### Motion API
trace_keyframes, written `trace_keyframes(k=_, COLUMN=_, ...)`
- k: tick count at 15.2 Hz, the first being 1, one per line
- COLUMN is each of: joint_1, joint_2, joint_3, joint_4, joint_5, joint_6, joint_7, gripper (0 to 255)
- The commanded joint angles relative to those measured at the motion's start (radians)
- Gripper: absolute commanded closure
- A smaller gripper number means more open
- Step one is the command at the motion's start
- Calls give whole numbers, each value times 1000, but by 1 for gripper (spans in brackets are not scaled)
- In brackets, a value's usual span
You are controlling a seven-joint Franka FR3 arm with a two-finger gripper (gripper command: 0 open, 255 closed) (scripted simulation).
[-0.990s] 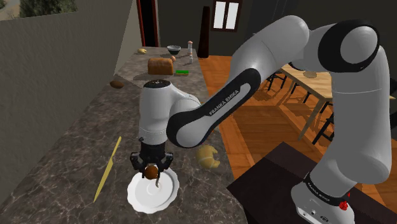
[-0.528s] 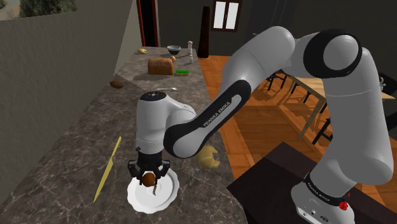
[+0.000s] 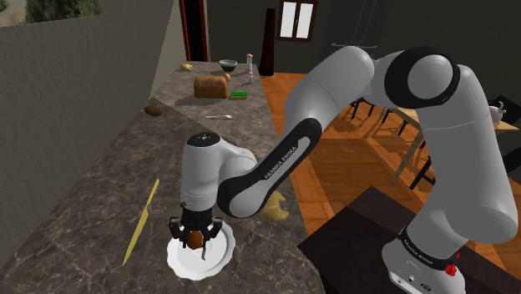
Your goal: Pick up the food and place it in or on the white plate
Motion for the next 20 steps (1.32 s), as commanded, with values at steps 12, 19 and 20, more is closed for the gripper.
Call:
trace_keyframes(k=12, joint_1=13, joint_2=24, joint_3=-21, joint_4=-25, joint_5=-13, joint_6=26, joint_7=8, gripper=0)
trace_keyframes(k=19, joint_1=-29, joint_2=-40, joint_3=25, joint_4=-23, joint_5=31, joint_6=-40, joint_7=-22, gripper=0)
trace_keyframes(k=20, joint_1=-43, joint_2=-61, joint_3=38, joint_4=-27, joint_5=44, joint_6=-56, joint_7=-30, gripper=0)
